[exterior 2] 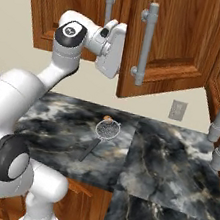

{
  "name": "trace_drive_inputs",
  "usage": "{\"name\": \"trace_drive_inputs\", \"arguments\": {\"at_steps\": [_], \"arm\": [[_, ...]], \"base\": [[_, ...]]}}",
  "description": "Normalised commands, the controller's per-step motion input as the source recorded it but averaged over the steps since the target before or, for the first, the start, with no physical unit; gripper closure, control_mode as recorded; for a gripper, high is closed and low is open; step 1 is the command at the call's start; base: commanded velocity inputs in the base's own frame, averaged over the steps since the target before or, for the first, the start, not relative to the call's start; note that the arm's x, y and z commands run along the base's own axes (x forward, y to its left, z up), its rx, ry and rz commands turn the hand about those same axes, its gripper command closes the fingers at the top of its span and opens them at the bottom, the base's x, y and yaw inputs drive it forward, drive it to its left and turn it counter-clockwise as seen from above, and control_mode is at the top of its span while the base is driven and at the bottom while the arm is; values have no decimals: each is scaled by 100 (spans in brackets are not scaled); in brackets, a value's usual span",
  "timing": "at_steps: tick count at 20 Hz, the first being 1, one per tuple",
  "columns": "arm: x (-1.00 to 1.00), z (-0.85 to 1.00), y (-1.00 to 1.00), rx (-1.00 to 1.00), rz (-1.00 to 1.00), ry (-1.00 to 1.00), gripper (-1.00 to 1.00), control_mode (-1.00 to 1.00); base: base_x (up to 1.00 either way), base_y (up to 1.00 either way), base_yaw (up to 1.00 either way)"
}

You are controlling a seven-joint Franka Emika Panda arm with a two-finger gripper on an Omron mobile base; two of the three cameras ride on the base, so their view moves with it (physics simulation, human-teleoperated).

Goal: Pick the pan from the cabinet and place it on the stove. Then turn on the stove burner for the pan.

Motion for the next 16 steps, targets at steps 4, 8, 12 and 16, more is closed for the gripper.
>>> {"name": "trace_drive_inputs", "arguments": {"at_steps": [4, 8, 12, 16], "arm": [[-53, 0, -94, 0, -16, 0, -100, -100], [-29, 0, -100, 0, -12, 0, -100, -100], [-11, 0, -70, 3, -7, 1, -100, -100], [-1, 0, -42, 6, 0, 0, -100, -100]], "base": [[0, 0, 0], [0, 0, 0], [0, 0, 0], [0, 0, 0]]}}
